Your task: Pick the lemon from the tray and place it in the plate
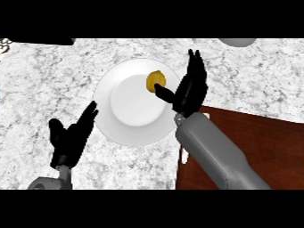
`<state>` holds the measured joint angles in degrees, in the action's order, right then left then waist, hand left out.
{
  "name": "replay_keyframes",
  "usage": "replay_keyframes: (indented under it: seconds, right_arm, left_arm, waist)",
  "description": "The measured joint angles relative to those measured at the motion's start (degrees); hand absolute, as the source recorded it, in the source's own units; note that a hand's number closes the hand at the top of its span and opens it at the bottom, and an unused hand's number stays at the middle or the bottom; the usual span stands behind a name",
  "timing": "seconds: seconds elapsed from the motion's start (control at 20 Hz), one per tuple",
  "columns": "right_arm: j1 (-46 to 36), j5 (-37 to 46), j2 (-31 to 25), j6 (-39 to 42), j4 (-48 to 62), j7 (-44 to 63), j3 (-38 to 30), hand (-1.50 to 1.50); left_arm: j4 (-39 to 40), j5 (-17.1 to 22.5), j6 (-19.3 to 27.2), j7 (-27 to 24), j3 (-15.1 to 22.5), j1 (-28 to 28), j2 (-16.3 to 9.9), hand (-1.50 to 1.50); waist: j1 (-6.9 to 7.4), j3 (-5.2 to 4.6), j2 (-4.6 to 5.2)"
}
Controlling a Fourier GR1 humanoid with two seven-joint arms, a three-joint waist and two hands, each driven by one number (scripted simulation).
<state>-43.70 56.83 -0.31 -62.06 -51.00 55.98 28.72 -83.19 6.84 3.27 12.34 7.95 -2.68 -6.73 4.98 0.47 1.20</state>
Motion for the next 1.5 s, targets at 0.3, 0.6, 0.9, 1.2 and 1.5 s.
replay_keyframes:
  seconds: [0.3, 0.6, 0.9, 1.2, 1.5]
  right_arm:
    - [1.33, -5.36, 0.0, -8.22, -1.72, -1.4, 2.23, -1.5]
    - [10.34, -11.62, 0.06, -12.87, -12.57, -4.97, 10.85, -1.5]
    - [21.45, -12.51, -0.74, -13.5, -23.93, -8.94, 18.81, -1.5]
    - [31.26, -8.69, -0.95, -10.78, -29.89, -10.83, 21.82, -1.5]
    - [41.71, -1.11, -0.29, -7.96, -34.49, -10.52, 24.81, -1.5]
  left_arm:
    - [-0.25, 0.16, 0.02, -0.14, -1.06, 1.14, -0.58, 0.0]
    - [-0.54, 0.27, 0.5, -0.04, -2.04, 2.29, -0.59, 0.0]
    - [-1.37, 0.02, 0.9, 0.37, -2.67, 3.26, -0.42, 0.0]
    - [-0.67, -0.49, 0.38, -1.1, -3.0, 3.5, 0.03, 0.0]
    - [-1.16, -0.96, 0.5, -0.39, -3.51, 3.59, 0.11, 0.0]
  waist:
    - [-1.74, -0.03, -0.71]
    - [-3.61, -0.04, -1.2]
    - [-4.75, -0.11, -1.49]
    - [-5.11, -0.09, -1.61]
    - [-5.24, -0.14, -1.62]
